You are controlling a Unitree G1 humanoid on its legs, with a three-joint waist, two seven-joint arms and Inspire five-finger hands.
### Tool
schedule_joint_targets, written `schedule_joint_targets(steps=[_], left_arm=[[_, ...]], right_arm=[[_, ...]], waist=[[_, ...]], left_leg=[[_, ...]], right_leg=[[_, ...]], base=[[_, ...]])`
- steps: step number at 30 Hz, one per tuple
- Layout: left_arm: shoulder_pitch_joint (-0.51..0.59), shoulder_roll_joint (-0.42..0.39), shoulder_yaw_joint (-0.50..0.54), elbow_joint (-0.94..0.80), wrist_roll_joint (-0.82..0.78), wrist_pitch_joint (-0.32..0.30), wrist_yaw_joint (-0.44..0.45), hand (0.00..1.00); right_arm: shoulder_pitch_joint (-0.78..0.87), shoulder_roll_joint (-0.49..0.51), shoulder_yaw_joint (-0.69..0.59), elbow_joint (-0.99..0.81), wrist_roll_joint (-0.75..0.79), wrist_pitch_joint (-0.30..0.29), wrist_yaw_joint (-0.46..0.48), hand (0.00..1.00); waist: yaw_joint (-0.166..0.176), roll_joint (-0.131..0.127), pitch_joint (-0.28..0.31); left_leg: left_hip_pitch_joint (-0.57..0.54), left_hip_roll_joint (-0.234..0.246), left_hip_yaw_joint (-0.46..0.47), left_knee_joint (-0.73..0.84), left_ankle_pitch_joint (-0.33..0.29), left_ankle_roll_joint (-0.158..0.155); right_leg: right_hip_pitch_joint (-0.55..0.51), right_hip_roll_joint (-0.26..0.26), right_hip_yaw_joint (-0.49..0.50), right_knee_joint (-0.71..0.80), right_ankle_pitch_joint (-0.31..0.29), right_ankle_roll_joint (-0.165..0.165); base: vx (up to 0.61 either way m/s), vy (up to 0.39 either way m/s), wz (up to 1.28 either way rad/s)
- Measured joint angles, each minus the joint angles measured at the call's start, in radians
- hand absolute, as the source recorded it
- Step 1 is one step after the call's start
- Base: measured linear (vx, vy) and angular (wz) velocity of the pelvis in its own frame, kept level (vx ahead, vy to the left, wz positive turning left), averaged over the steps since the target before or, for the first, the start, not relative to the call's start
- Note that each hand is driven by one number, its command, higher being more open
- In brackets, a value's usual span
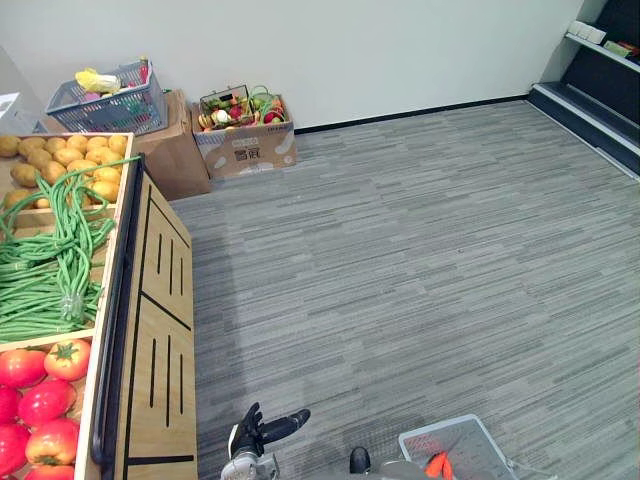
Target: Pick vegetable in the basket
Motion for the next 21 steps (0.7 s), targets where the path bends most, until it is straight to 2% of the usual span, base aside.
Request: schedule_joint_targets(steps=[4,8,10,11,12,13,14,16,18,19,20,21], left_arm=[[0.029,0.024,0.001,0.0,-0.001,0.0,0.011,1.0],[0.052,0.035,0.004,-0.001,-0.002,-0.004,0.01,1.0],[0.05,0.053,0.011,-0.014,-0.002,-0.004,0.008,1.0],[0.048,0.058,0.038,-0.032,-0.003,-0.006,0.007,1.0],[0.049,0.056,0.06,-0.041,-0.007,-0.012,0.01,1.0],[0.052,0.051,0.068,-0.043,-0.012,-0.014,0.011,1.0],[0.062,0.046,0.071,-0.042,-0.022,-0.014,0.012,1.0],[0.084,0.048,0.072,-0.042,-0.024,-0.014,0.012,1.0],[0.096,0.045,0.078,-0.041,-0.03,-0.011,0.012,1.0],[0.096,0.036,0.078,-0.037,-0.033,-0.01,0.012,1.0],[0.093,0.037,0.078,-0.036,-0.034,-0.009,0.013,1.0],[0.094,0.042,0.072,-0.035,-0.033,-0.01,0.017,1.0]], right_arm=[[0.004,0.001,-0.001,0.003,-0.004,0.0,0.005,0.0],[0.003,-0.002,0.005,0.002,-0.011,0.0,0.013,0.0],[-0.003,-0.001,0.025,0.003,-0.015,0.0,0.016,0.0],[-0.008,-0.004,0.045,0.001,-0.015,0.0,0.018,0.0],[-0.008,-0.021,0.061,0.001,-0.015,-0.001,0.017,0.0],[-0.009,-0.034,0.069,0.001,-0.016,-0.001,0.017,0.0],[-0.011,-0.057,0.08,0.001,-0.028,-0.001,0.017,0.0],[-0.018,-0.071,0.097,-0.002,-0.04,-0.002,0.02,0.0],[-0.019,-0.08,0.097,-0.025,-0.052,-0.011,0.019,0.0],[-0.02,-0.095,0.094,-0.033,-0.054,-0.012,0.019,0.0],[-0.02,-0.094,0.095,-0.034,-0.055,-0.011,0.019,0.0],[-0.017,-0.083,0.095,-0.035,-0.07,-0.011,0.018,0.0]], waist=[[0.002,-0.005,-0.003],[0.007,0.001,-0.01],[0.016,-0.023,0.002],[0.03,-0.04,0.019],[0.042,-0.033,0.026],[0.049,-0.023,0.028],[0.053,-0.008,0.029],[0.054,-0.003,0.028],[0.054,0.007,0.023],[0.055,0.02,0.021],[0.055,0.022,0.016],[0.055,0.01,0.011]], left_leg=[[0.01,-0.002,-0.019,0.0,0.007,-0.003],[0.009,-0.001,-0.025,0.007,0.01,-0.007],[-0.048,0.014,-0.053,0.15,0.005,-0.013],[-0.117,0.034,-0.102,0.306,0.001,-0.014],[-0.176,0.038,-0.209,0.413,-0.028,-0.017],[-0.189,0.039,-0.258,0.431,-0.052,-0.019],[-0.194,0.044,-0.294,0.42,-0.085,-0.015],[-0.194,0.064,-0.293,0.342,-0.096,0.001],[-0.192,0.073,-0.294,0.199,-0.092,0.006],[-0.189,0.071,-0.297,0.141,-0.054,-0.022],[-0.19,0.063,-0.29,0.131,-0.044,-0.019],[-0.183,0.033,-0.274,0.106,-0.043,-0.019]], right_leg=[[0.095,0.006,-0.006,-0.163,0.089,0.003],[0.133,0.007,-0.013,-0.218,0.118,0.001],[0.13,-0.016,-0.013,-0.196,0.102,0.001],[0.131,-0.032,-0.009,-0.173,0.093,0.0],[0.133,-0.033,-0.005,-0.159,0.084,0.003],[0.136,-0.032,-0.003,-0.159,0.081,0.002],[0.149,-0.028,-0.001,-0.168,0.079,0.004],[0.155,-0.028,0.014,-0.172,0.077,0.015],[0.143,-0.029,0.019,-0.176,0.082,0.036],[0.142,-0.029,0.018,-0.194,0.095,0.055],[0.151,-0.038,0.017,-0.217,0.102,0.067],[0.16,-0.066,0.015,-0.243,0.12,0.092]], base=[[-0.04,0.031,0.07],[-0.07,-0.012,0.09],[-0.09,-0.073,0.11],[-0.15,-0.107,-0.04],[-0.15,-0.081,-0.12],[-0.12,0.009,-0.15],[-0.09,0.075,-0.17],[-0.06,0.106,-0.18],[-0.04,0.178,-0.15],[-0.01,0.204,-0.09],[0.03,0.232,-0.09],[0.07,0.227,-0.05]])
